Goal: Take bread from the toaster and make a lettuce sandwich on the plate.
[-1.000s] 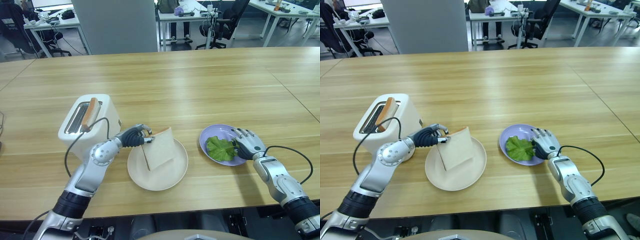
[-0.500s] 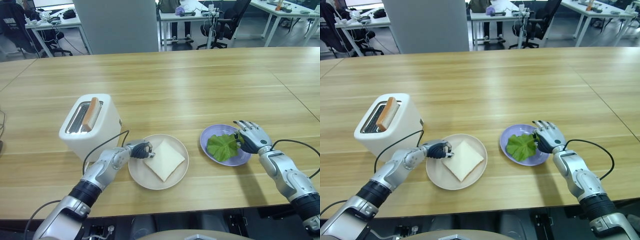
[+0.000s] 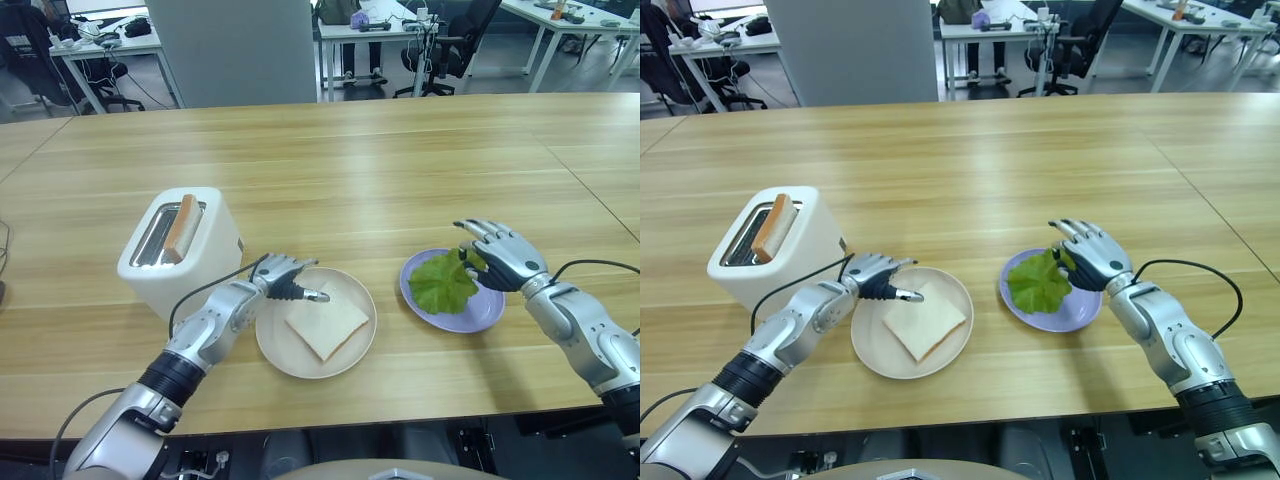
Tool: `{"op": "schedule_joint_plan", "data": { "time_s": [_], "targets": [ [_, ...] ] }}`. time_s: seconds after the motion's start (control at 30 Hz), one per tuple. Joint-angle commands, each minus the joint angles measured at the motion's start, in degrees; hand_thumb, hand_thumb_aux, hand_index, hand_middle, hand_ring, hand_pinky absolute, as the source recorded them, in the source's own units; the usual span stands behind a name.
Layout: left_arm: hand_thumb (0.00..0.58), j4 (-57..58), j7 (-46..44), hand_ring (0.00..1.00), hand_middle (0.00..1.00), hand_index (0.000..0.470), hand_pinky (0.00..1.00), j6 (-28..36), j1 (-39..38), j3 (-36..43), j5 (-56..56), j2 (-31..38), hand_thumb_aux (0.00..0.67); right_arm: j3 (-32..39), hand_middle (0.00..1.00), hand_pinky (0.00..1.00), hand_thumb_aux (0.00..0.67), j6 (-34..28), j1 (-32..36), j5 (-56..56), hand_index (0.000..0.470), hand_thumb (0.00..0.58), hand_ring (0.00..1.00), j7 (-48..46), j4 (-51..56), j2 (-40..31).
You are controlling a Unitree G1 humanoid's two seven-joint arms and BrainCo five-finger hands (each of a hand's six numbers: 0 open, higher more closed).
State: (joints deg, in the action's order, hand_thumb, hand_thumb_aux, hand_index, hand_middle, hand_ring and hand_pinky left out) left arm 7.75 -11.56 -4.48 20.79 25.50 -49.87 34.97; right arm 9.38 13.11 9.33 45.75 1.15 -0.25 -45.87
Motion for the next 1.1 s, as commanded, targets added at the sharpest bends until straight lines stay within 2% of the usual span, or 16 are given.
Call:
{"op": "schedule_joint_plan", "data": {
  "time_s": [0.03, 0.3, 0.53, 0.7, 1.1],
  "targets": [
    [0.0, -6.92, 1.87, 0.0, 0.0, 0.0, 0.0, 1.77, -1.13, -3.81, -2.3, 1.6, 0.0, -2.34, 0.0, 0.0, 0.67, 0.36, 0.88, -0.69, 0.46, 0.58, 0.0, -0.75, -6.07, 0.33],
    [0.0, -19.09, 1.29, 0.0, 0.0, 0.0, 0.0, 7.54, -5.64, -14.07, -3.42, 4.36, 0.0, -1.02, 0.0, 0.0, 0.67, 0.42, 4.57, -1.05, 0.46, 0.58, 0.0, -4.98, -13.13, 4.01],
    [0.0, -21.3, -2.13, 0.0, 0.0, 0.0, 0.0, 16.83, -8.98, -24.5, -4.8, 7.64, 0.0, 6.64, 0.0, 0.0, 0.67, 1.5, 7.5, -0.41, 0.46, 0.58, 0.0, -9.1, -12.92, 13.21],
    [0.0, -16.56, -4.27, 0.0, 0.0, 0.0, 0.0, 20.3, -9.78, -25.3, -5.89, 9.8, 0.0, 11.45, 0.0, 0.0, 0.67, 2.36, 7.76, 1.01, 0.46, 0.58, 0.0, -9.05, -8.86, 18.3],
    [0.0, -14.38, -8.39, 0.0, 0.0, 0.0, 0.0, 25.94, -9.52, -24.28, -8.01, 10.77, 0.0, 19.8, 0.0, 0.0, 0.67, 6.04, 9.76, 0.61, 0.46, 0.58, 0.0, -7.71, 7.04, 26.61]
  ]
}}
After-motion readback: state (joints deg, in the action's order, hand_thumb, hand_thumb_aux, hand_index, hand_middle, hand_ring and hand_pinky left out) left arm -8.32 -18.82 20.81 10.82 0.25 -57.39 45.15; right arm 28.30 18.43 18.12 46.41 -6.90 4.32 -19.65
